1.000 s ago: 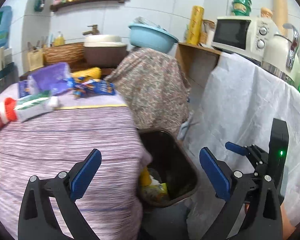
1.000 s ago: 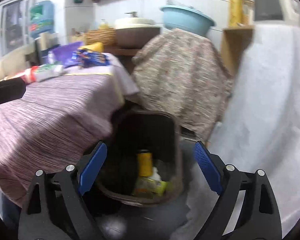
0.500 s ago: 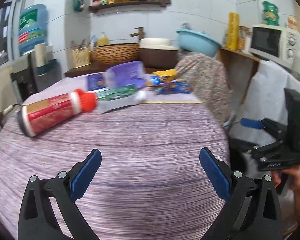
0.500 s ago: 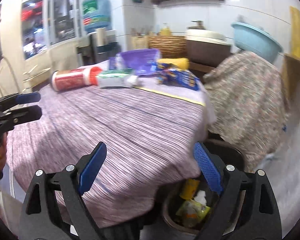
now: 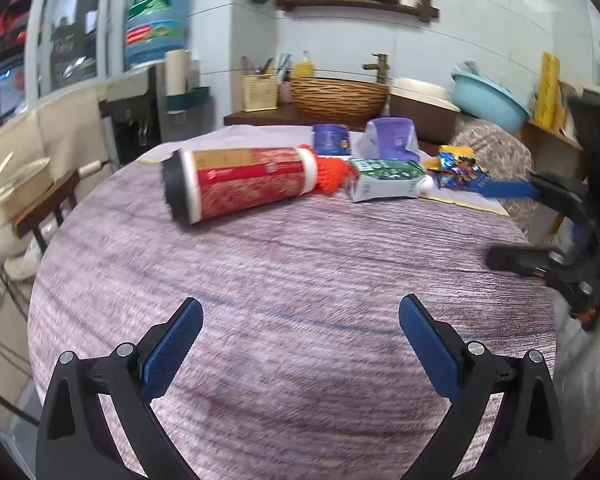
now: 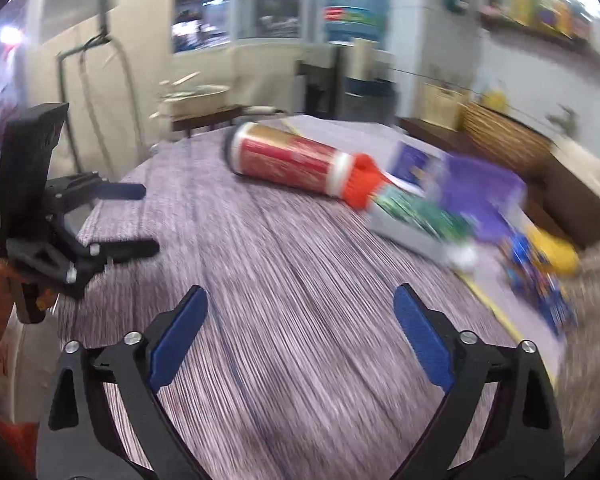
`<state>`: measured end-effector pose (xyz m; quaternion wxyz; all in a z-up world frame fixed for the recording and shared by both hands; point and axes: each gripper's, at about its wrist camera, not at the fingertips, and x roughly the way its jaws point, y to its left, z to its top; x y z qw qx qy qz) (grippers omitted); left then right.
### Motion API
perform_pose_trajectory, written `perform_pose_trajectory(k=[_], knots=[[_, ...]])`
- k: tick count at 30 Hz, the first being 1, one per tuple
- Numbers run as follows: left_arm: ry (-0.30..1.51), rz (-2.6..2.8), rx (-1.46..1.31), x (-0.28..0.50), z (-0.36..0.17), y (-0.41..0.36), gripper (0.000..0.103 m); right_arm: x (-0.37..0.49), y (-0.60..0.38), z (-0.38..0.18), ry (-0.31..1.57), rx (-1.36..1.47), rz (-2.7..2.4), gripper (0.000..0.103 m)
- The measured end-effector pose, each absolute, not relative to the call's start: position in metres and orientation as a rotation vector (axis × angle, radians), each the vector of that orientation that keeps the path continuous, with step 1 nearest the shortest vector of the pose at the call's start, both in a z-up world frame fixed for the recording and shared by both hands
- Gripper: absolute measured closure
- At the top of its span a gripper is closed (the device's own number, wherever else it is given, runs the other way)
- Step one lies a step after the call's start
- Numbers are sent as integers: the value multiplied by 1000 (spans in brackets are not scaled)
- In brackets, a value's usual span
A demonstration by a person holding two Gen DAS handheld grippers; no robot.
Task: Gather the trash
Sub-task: 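Reach the right gripper to the red coffee cup and close on it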
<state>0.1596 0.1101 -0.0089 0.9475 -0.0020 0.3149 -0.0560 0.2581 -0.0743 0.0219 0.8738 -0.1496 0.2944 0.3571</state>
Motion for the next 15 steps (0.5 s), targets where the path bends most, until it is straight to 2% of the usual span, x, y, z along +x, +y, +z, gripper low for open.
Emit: perform_pose_trajectory(k=[8,15], knots=[[629,-57,-79,143,-5,151,6,324,78,27,562,-713,939,8],[628,-39,-141,138,-10,181,6,376,158,-7,498,-1157,865,8]])
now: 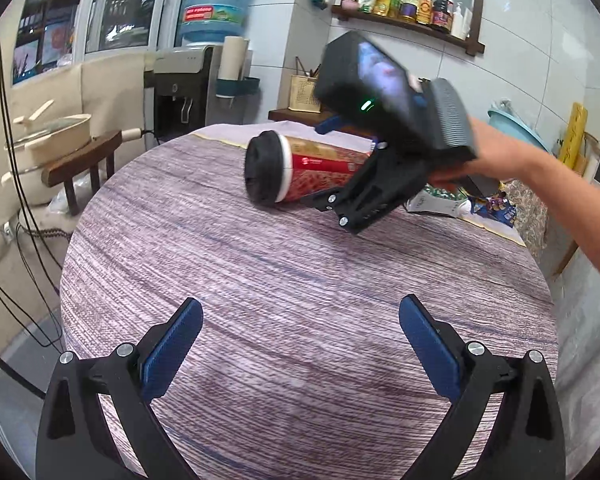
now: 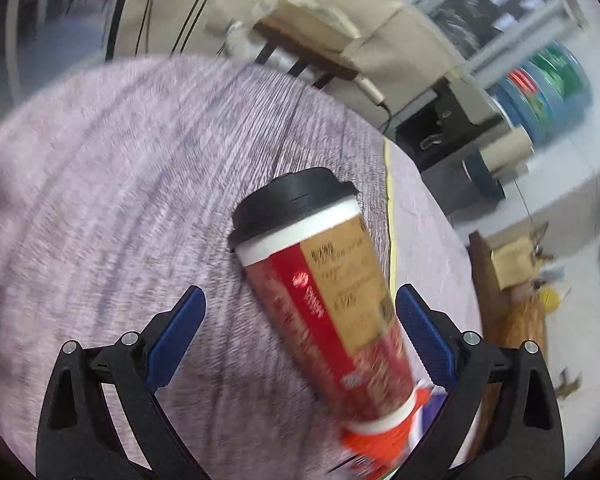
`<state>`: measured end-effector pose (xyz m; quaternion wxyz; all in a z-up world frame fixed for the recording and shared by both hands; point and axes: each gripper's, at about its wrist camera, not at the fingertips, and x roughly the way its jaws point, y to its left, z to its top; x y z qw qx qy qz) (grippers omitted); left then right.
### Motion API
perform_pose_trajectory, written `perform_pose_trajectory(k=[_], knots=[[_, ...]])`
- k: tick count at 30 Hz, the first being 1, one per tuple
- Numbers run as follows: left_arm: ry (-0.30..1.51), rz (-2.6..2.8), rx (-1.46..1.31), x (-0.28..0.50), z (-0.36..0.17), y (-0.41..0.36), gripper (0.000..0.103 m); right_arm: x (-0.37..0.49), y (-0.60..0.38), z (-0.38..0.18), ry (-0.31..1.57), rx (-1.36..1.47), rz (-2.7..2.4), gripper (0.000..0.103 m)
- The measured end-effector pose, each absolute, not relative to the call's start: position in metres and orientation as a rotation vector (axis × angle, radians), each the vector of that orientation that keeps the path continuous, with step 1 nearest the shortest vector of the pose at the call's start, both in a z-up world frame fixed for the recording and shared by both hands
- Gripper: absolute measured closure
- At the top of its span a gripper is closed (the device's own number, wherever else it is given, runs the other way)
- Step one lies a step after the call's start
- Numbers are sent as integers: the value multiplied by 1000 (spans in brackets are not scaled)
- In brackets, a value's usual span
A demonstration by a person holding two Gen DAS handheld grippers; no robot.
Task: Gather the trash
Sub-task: 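Reach the right gripper to the red coffee cup and close on it, then lift the red cup with the right gripper while the left reaches the green carton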
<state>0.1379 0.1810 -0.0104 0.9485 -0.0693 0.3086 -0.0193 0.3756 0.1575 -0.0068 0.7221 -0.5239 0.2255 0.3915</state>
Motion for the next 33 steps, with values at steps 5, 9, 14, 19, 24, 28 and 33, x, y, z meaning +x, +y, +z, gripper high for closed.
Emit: perform_pose_trajectory(k=[5,9,14,19,24,28,33], knots=[[620,-45,-176,141,-14,188,6,392,181,-29,473,-1341,849,9],[628,-57,-179,141,-17,187,6,403,192,-33,511,-1348,885,15],[648,-53,-189,143,-23,187,6,400,189,-31,505,-1307,884,19],[639,-36,-161,144,-19,181,6,383,175,-10,424,-1204,865,20],[635,-35,-160,146,-15,175,6,361,137,31,353,-1024,844,21],[638,-38,-168,151,-13,172,6,341,103,55,288,-883,812,22],[641,-29,-156,160,-11,165,6,332,68,75,282,-676,802,22]])
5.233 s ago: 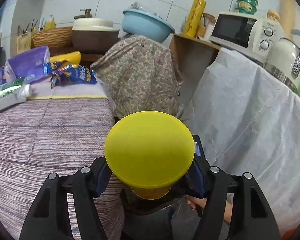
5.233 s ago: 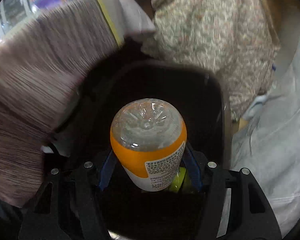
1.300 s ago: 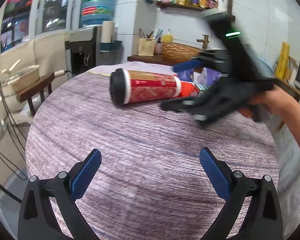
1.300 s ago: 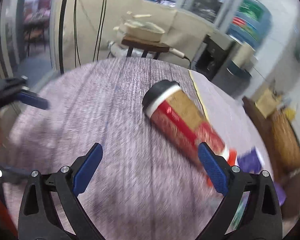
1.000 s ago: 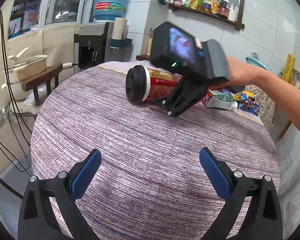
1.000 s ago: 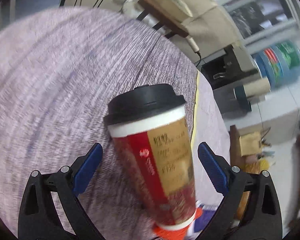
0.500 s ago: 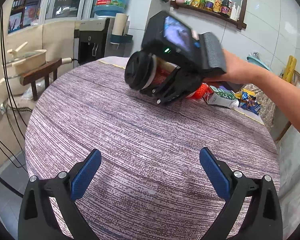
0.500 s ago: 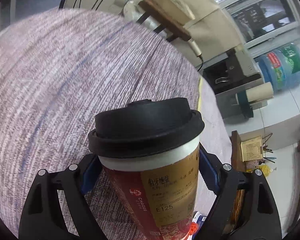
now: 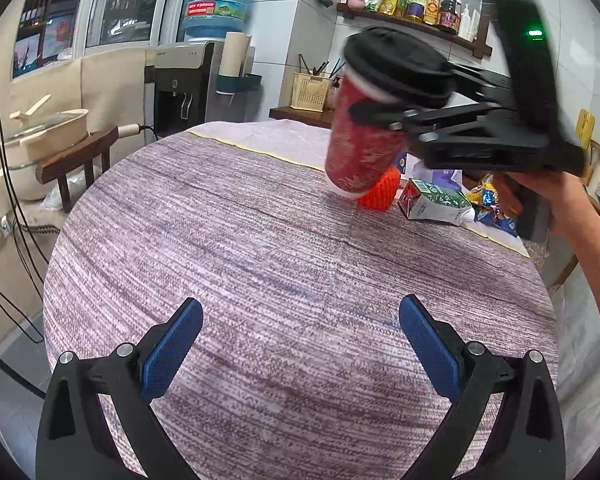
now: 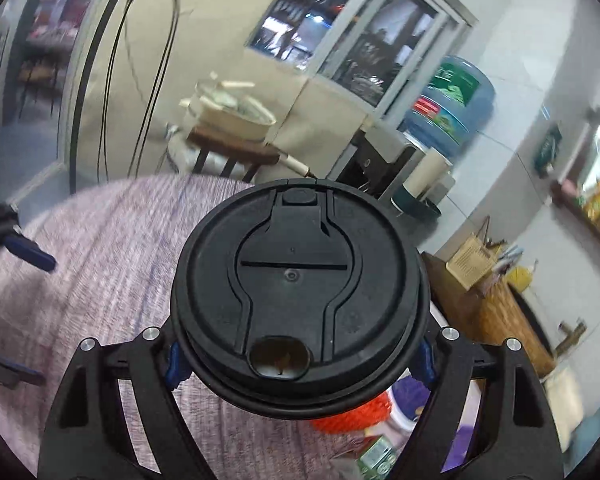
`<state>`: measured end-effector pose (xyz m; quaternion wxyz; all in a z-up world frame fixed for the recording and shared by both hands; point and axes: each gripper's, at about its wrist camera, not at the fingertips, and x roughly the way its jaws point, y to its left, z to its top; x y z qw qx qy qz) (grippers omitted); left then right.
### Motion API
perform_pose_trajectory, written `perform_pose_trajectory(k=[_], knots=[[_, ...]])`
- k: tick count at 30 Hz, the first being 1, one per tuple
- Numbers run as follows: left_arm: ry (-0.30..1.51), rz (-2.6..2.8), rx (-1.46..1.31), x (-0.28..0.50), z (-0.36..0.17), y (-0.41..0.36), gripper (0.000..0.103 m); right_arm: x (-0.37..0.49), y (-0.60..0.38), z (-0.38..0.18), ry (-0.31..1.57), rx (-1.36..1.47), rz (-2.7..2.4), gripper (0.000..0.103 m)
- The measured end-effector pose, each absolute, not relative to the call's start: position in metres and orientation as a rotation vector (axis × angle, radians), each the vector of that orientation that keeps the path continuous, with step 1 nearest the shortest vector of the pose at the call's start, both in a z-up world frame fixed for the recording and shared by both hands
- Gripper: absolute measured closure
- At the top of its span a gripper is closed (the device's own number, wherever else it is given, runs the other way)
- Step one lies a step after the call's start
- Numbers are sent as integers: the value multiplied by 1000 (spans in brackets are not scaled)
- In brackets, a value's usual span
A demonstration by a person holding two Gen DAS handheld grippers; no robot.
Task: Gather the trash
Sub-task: 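Lift the red cup with the right gripper while the left reaches the green carton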
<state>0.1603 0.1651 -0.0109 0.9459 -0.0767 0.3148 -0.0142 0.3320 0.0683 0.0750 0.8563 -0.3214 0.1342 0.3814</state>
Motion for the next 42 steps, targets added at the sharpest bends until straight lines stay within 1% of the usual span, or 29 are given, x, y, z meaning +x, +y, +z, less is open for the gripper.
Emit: perform_pose_trajectory(k=[5,10,17,21,22,24,27,29,34,36,39,40,42], knots=[[648,-62,-132,178,-5,156,6,320,32,82,308,-546,784,22],[673,-143,-5,212,-5,131,6,298,-28,100,334,-406,731,22],[667,-320,211,275,8,60,6,264,-121,110,363,-320,568,22],[698,-391,326,313,8,16,6,250,-159,104,390,-304,485,22],[694,-401,377,321,7,3,8,248,-167,102,397,-291,477,22],[678,-433,465,333,9,-16,9,243,-184,98,408,-262,451,22],[720,-510,584,360,6,-42,9,239,-199,92,424,-244,432,22],[764,-524,639,374,-1,-53,12,237,-204,86,426,-246,426,22],[829,-532,724,399,-17,-68,15,241,-212,79,445,-217,423,22],[866,-533,749,408,-23,-74,17,240,-214,78,445,-208,419,22],[901,-541,806,413,-31,-83,26,235,-217,77,439,-195,421,22],[906,-545,823,412,-33,-85,31,234,-218,77,438,-191,419,22],[916,-529,870,413,-41,-91,36,231,-219,77,439,-184,419,22]])
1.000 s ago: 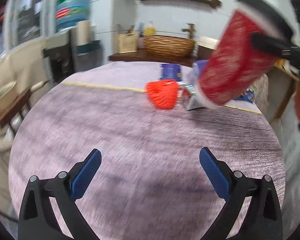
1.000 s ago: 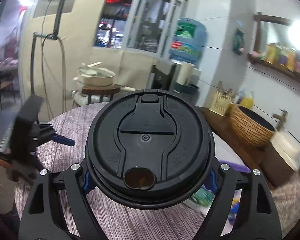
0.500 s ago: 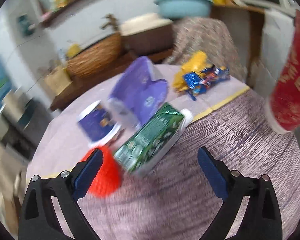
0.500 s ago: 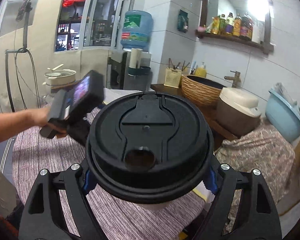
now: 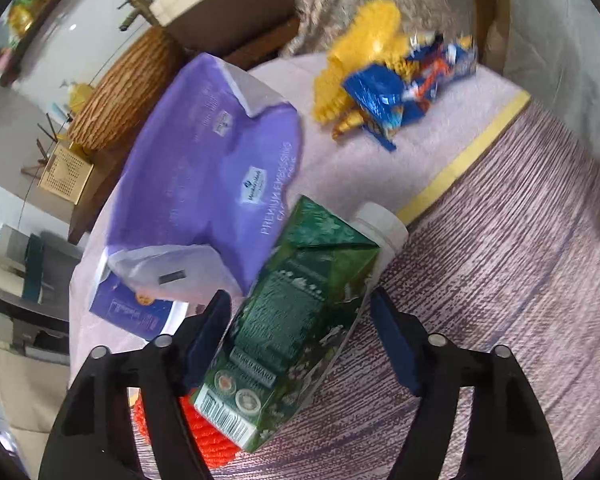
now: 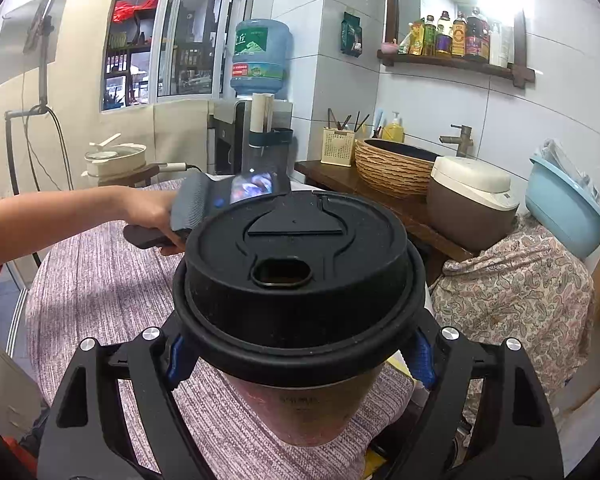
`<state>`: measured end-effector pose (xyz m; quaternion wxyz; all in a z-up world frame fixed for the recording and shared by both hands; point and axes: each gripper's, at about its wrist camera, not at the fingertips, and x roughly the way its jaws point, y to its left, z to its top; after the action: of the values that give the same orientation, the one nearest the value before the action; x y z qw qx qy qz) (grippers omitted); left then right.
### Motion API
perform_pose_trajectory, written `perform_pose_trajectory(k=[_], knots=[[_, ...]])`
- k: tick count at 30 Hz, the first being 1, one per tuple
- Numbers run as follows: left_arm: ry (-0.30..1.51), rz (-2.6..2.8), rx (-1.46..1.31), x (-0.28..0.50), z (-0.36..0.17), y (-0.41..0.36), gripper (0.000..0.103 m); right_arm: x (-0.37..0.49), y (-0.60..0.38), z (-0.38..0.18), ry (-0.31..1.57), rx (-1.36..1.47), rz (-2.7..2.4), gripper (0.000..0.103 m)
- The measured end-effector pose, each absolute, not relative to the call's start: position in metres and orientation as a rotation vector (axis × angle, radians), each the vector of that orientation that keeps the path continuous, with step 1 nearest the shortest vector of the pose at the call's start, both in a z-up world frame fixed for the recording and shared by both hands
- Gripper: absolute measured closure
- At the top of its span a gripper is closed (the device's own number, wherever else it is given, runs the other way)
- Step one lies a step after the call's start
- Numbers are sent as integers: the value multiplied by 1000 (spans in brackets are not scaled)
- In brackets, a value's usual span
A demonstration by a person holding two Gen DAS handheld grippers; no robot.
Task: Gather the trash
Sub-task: 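Lift the red cup with the right gripper while the left reaches the green carton, then close the left gripper on the green milk carton and lift it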
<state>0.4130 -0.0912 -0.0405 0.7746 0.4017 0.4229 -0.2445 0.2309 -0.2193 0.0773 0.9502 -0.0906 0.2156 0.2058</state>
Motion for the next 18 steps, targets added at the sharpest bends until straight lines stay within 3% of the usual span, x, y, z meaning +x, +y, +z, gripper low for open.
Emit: perform_pose_trajectory(k=[4,10,18], knots=[[922,-517,878,410,-42,-95,50,225,-223,75,437,-176,421,22],[864,-461,839,396,-39,-92,50,218,-229,75,419,-157,408,22],[714,-399,445,334,3,-48,50,202,-236,71,402,-129,409,22]])
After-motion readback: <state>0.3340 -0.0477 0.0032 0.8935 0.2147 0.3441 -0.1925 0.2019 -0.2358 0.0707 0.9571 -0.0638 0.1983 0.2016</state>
